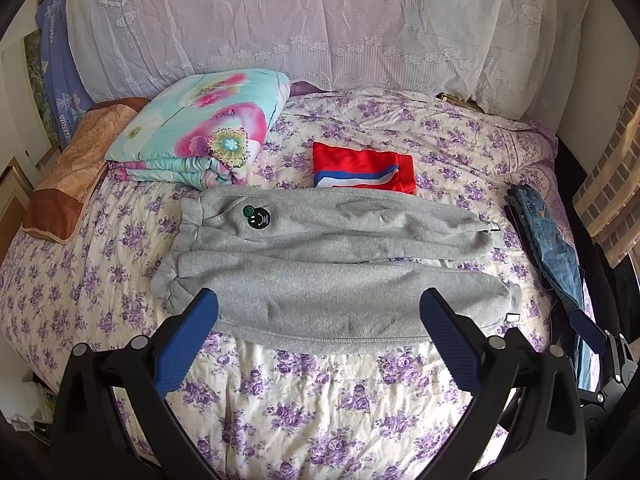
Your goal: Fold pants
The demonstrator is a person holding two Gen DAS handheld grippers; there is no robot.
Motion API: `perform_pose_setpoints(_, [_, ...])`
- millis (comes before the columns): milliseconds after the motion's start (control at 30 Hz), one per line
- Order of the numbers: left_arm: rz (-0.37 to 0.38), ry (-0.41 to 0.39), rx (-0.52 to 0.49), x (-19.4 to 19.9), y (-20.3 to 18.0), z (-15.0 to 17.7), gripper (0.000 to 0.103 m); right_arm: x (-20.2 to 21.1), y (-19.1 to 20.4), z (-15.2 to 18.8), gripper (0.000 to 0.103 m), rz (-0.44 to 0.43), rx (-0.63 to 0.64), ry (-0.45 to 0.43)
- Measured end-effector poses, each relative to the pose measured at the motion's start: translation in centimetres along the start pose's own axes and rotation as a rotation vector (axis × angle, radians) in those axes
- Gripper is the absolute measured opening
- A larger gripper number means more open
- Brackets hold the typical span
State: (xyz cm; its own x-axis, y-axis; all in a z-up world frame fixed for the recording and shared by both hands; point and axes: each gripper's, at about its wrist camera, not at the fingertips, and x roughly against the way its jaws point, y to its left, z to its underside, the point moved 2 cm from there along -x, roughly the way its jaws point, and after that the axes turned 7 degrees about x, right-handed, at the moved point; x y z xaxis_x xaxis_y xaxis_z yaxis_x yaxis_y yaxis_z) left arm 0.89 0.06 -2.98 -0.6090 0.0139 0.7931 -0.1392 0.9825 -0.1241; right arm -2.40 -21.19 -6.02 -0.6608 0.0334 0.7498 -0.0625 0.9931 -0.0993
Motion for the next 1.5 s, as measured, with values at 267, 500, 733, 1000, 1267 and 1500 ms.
perform_pose_setpoints(267, [0.001, 0.004, 0.000, -0.13, 0.05, 0.21, 0.098, -0.13, -0.05, -0.05, 0.099, 0.003, 0.004, 0.006])
perform_pose_setpoints(500, [0.003, 0.013, -0.002, -0.42, 0.04, 0.47, 0.098, -0.47, 0.01, 0.02, 0.099, 0.009, -0.009, 0.005])
perform_pose_setpoints(733, [0.003, 0.016, 0.000, -0.50, -0.04, 0.37, 0.098, -0.62, -0.04, 0.09, 0.099, 0.008, -0.006, 0.004])
perform_pose_setpoints(1000, [0.004, 0.018, -0.002, -0.69, -0.10, 0.30, 0.098, -0.59, 0.01, 0.09, 0.099, 0.009, -0.009, 0.004])
perform_pose_setpoints(1267, [0.006, 0.021, 0.001, -0.84, -0.28, 0.26, 0.098, -0.64, -0.02, 0.10, 0.099, 0.008, -0.008, 0.003])
perform_pose_setpoints(1500, [0.006, 0.023, 0.002, -0.89, -0.33, 0.27, 0.098, -0.63, 0.03, 0.01, 0.099, 0.008, -0.007, 0.006])
